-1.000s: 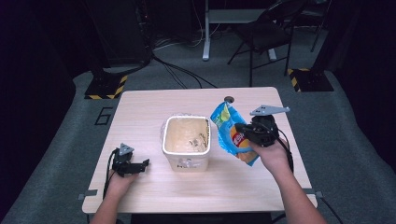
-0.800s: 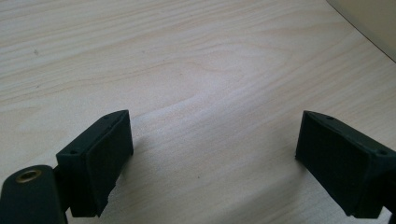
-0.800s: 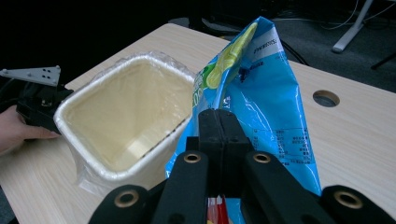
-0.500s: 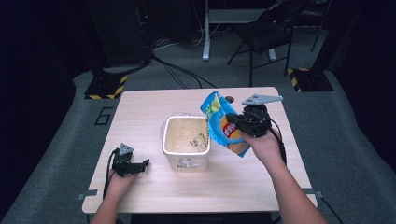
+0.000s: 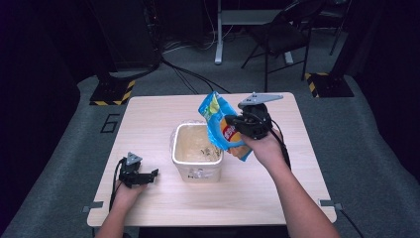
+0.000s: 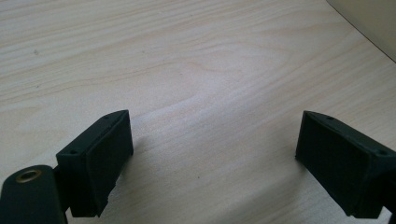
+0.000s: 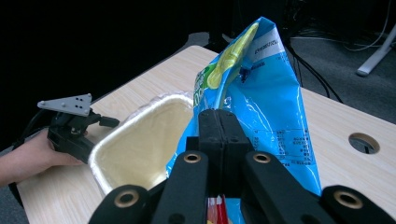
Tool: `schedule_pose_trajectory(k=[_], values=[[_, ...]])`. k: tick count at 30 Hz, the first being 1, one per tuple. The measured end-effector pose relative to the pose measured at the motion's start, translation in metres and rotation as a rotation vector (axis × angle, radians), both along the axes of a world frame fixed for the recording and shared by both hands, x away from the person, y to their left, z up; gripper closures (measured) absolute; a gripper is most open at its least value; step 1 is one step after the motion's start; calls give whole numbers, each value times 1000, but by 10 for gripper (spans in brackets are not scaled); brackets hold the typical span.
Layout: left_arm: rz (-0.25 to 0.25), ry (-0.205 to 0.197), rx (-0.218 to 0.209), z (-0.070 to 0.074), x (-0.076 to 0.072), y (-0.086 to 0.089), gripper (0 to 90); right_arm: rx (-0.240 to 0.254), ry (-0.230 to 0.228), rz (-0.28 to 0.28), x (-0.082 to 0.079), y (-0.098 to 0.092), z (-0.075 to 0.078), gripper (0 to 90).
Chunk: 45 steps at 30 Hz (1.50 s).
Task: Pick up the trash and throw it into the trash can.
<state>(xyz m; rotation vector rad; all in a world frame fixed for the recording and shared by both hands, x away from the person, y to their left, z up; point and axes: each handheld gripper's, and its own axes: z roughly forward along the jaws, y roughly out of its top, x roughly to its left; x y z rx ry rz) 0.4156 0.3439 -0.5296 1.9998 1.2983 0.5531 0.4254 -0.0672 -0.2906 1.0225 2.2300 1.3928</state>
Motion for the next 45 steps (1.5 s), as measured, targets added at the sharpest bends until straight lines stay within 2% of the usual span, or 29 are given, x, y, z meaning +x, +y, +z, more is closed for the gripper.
schedule_pose_trajectory(k=[10, 19, 23, 32, 45], values=[[-7, -1, 0, 0, 0, 0, 106, -7, -12, 28, 6, 25, 4, 897], [-10, 0, 0, 0, 0, 0, 106, 10, 3, 64, 13, 43, 2, 897], [-10, -1, 0, 0, 0, 0, 106, 4, -9, 77, 14, 52, 1, 897], [-14, -2, -1, 0, 1, 0, 106, 19, -9, 73, 21, 65, -2, 897], [-15, 0, 0, 0, 1, 0, 106, -16, 3, 83, 29, 87, -12, 896]])
